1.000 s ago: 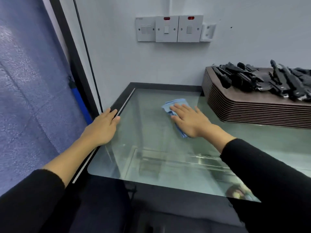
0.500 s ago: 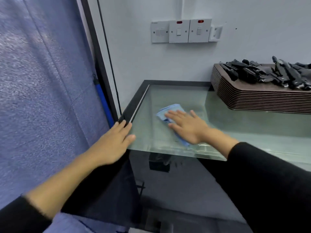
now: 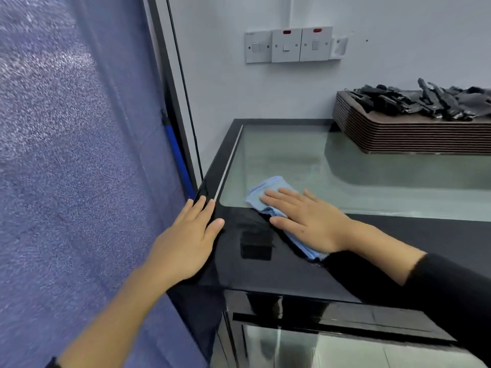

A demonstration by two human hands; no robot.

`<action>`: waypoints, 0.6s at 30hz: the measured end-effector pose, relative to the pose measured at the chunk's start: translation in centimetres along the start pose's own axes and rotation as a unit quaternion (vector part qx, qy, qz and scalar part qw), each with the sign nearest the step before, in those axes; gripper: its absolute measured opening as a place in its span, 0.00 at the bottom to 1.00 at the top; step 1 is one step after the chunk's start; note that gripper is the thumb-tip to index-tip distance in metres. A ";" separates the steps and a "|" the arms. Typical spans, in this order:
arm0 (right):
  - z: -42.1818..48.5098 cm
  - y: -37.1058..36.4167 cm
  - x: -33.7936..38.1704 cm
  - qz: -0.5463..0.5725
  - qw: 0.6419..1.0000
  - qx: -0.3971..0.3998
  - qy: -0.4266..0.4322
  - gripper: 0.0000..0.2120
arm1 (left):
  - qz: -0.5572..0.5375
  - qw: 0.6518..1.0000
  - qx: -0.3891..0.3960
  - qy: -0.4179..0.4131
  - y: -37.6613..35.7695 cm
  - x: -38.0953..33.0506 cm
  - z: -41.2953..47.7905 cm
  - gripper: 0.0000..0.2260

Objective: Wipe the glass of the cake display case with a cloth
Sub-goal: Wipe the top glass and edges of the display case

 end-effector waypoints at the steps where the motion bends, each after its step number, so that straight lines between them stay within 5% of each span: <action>1: -1.4 0.5 -2.2 0.003 0.999 -0.002 -0.035 0.26 | -0.003 1.000 -0.002 0.001 0.0 0.1 -0.7 0.27; 4: -3.1 2.0 -7.7 0.004 0.985 -0.032 -0.172 0.26 | -0.001 1.000 -0.017 0.012 0.1 0.1 -2.1 0.26; 7: -0.9 2.0 -7.3 -0.039 0.974 -0.042 -0.221 0.25 | -0.011 0.999 -0.032 0.018 0.3 -0.5 -2.3 0.26; 14: 1.6 -1.6 8.1 -0.004 0.995 -0.039 -0.088 0.29 | -0.078 0.995 -0.063 0.008 0.3 0.7 -2.0 0.29; 18: -0.6 -2.3 10.2 0.007 0.998 -0.045 -0.052 0.28 | -0.034 0.996 -0.080 0.014 0.6 -0.1 -2.4 0.27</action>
Point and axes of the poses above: each hand's wrist, its own z-axis towards the middle knuckle, its own y-axis out of the back of the hand, x = y × z, the point moved 5 cm from there along z, towards the middle knuckle
